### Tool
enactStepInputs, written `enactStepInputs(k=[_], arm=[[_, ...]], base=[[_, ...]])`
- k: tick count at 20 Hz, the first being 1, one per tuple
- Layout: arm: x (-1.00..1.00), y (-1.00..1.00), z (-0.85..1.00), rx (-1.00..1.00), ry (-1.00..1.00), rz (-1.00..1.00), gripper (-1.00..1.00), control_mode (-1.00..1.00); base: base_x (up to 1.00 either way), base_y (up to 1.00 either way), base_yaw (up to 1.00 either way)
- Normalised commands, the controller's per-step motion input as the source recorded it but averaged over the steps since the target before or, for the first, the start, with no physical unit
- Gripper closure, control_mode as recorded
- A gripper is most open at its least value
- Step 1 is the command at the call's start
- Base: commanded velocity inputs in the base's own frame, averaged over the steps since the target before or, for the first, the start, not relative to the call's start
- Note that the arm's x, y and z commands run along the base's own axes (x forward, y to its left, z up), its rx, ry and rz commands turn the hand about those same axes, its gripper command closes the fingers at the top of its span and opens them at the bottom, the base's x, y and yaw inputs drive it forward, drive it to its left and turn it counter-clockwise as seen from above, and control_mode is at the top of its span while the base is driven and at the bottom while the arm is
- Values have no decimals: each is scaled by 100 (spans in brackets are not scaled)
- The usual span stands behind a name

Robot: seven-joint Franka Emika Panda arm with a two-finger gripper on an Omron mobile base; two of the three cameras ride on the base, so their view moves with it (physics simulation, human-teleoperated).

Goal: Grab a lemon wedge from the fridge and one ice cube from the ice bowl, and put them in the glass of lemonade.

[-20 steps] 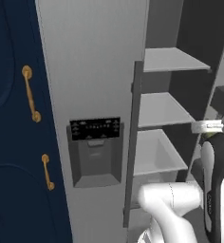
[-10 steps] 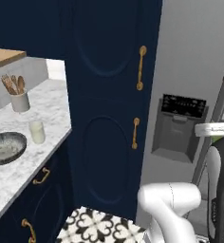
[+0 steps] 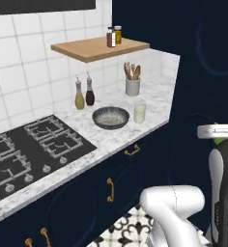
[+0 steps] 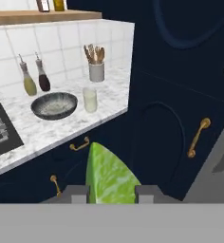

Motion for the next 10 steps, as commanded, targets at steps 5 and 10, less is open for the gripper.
enactStepInputs(k=[5, 10], arm=[[0, 0, 0, 0, 0, 0, 100, 100], [0, 0, 0, 0, 0, 0, 100, 100]], base=[[99, -19, 50], [100, -77, 30]])
